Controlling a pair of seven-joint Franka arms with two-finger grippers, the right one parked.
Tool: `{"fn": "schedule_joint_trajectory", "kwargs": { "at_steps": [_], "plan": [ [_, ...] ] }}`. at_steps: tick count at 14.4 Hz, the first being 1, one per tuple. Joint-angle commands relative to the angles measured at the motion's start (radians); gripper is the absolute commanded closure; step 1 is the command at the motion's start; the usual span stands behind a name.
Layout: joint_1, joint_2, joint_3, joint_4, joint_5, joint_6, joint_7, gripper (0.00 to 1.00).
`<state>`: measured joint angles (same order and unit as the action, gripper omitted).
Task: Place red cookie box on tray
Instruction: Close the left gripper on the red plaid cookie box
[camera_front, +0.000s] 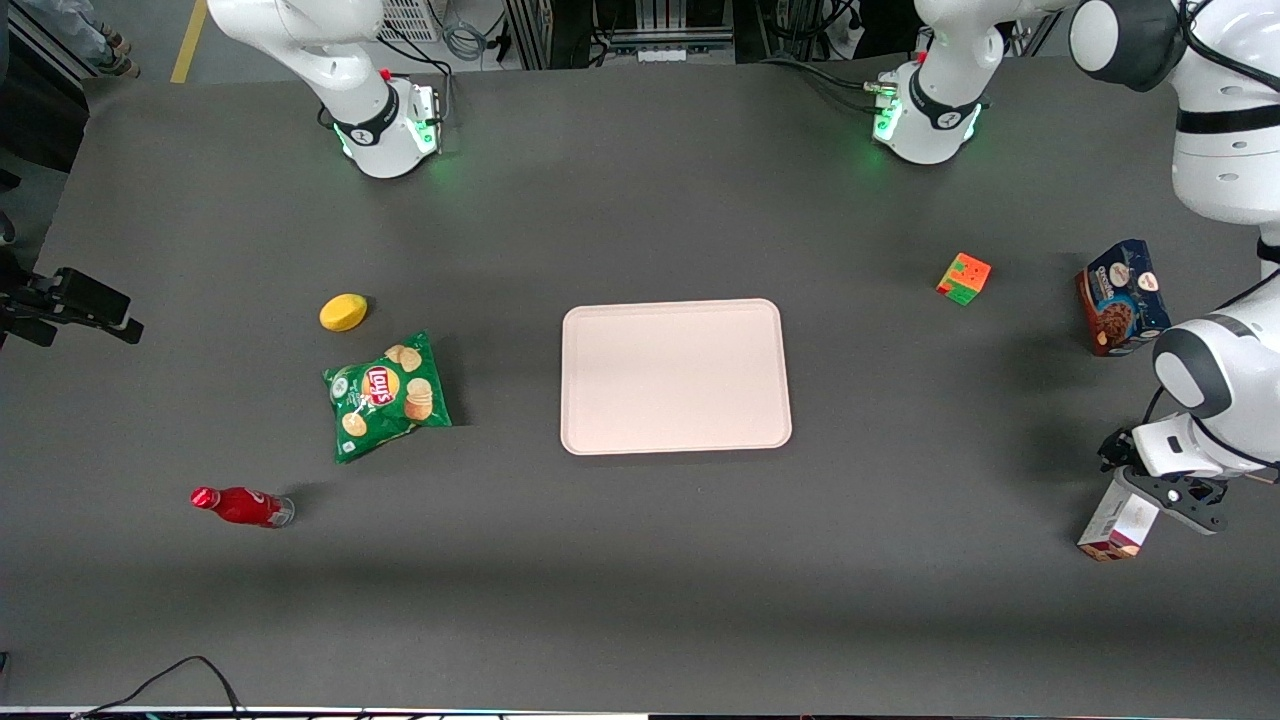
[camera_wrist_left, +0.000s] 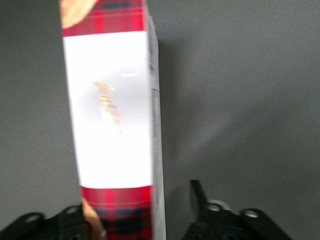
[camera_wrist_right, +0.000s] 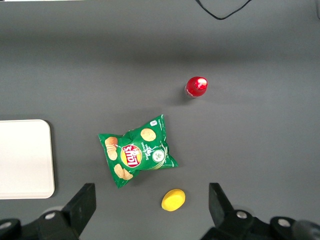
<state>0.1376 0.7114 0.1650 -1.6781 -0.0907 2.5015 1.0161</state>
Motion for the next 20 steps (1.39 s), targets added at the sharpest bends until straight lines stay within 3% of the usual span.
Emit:
{"fn": "schedule_joint_trajectory", "kwargs": {
  "at_steps": [1,4,8,15,20],
  "plan": [
    [0.0,0.006,0.002,0.018,-0.017,0.002,0.03,0.75],
    [-0.009,-0.004,0.001,0.034,-0.017,-0.018,0.032,0.89],
    [-0.021,-0.052,0.002,0.098,-0.004,-0.131,0.024,0.89],
    [-0.024,-0.285,0.044,0.187,-0.015,-0.485,0.016,0.89],
    [-0.021,-0.303,0.05,0.359,-0.008,-0.754,0.013,0.9]
  ]
}}
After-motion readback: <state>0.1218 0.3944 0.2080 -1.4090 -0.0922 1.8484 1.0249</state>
